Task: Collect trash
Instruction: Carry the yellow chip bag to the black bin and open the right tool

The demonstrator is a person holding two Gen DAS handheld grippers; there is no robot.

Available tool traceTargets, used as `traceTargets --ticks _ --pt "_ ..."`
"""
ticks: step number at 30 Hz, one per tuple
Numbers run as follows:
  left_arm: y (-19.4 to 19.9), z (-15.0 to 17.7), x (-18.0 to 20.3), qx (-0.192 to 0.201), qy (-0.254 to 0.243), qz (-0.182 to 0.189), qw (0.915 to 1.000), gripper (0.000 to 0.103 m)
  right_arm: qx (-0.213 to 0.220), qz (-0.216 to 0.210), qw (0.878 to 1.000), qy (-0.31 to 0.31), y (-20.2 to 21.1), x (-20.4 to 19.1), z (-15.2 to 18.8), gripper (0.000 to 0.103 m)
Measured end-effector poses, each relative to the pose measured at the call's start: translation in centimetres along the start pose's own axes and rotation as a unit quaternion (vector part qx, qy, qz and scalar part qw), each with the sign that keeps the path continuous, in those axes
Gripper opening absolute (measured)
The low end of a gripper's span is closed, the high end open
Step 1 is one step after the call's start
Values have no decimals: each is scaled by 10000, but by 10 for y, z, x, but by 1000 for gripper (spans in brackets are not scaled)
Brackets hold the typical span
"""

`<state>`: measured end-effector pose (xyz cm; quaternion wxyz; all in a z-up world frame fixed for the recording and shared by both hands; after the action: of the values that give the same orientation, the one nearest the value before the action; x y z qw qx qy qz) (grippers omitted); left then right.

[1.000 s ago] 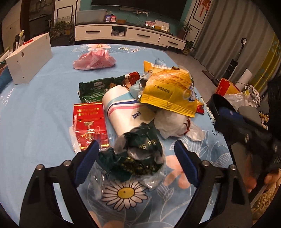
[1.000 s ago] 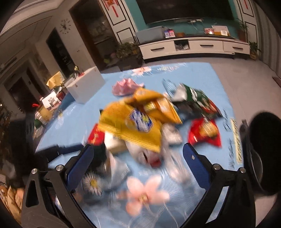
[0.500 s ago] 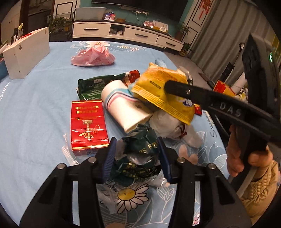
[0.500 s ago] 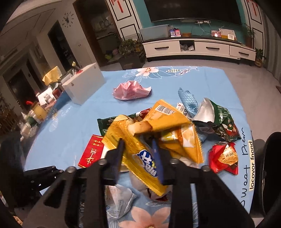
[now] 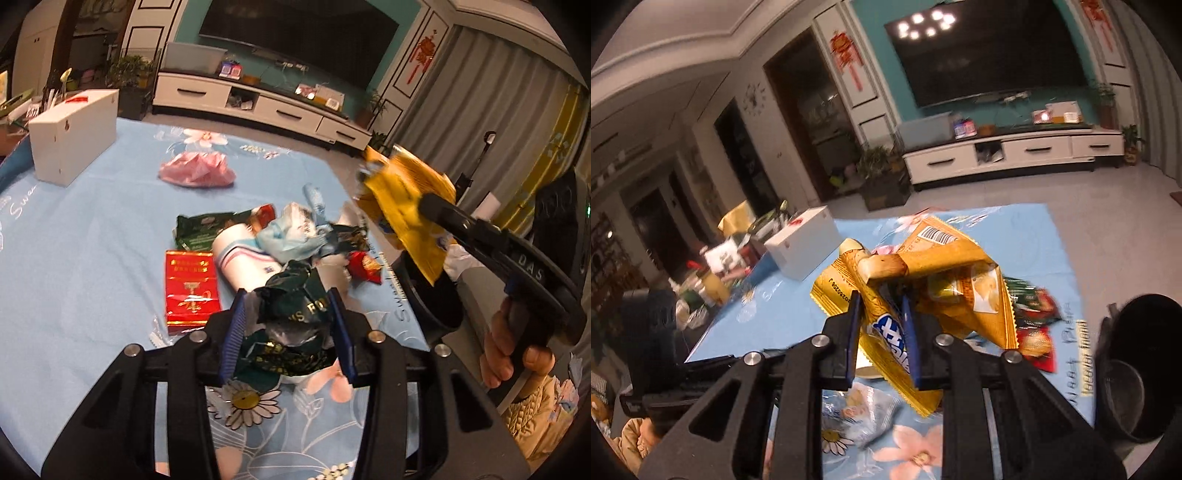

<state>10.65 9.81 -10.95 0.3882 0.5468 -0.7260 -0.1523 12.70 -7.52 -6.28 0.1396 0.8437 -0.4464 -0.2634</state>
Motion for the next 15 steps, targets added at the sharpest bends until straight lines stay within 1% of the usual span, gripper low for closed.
traceTargets --ticks 3,6,11,15 --pt "1 -3 16 11 -157 66 9999 44 56 282 9993 -230 24 27 8 23" --pt "-5 -4 35 -44 -302 151 9994 44 10 710 9961 -531 47 63 25 23" --pt "-32 -8 86 -214 -698 359 9967 45 -42 1399 9848 -1026 76 120 50 23" --pt "-55 -9 130 -351 -1034 581 9923 45 22 1701 9754 -1402 93 157 67 23"
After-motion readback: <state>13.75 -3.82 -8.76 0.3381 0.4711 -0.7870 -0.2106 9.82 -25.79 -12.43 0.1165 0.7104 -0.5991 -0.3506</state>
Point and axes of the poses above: each gripper's, at about its wrist camera, not at the fingertips, and y roughly against the way its jaws point, x to its right, z to its underside, the point moved 7 cm from there along -y, roughly the way its jaws point, and after that the axes turned 3 degrees about y, right-handed, at the moved point
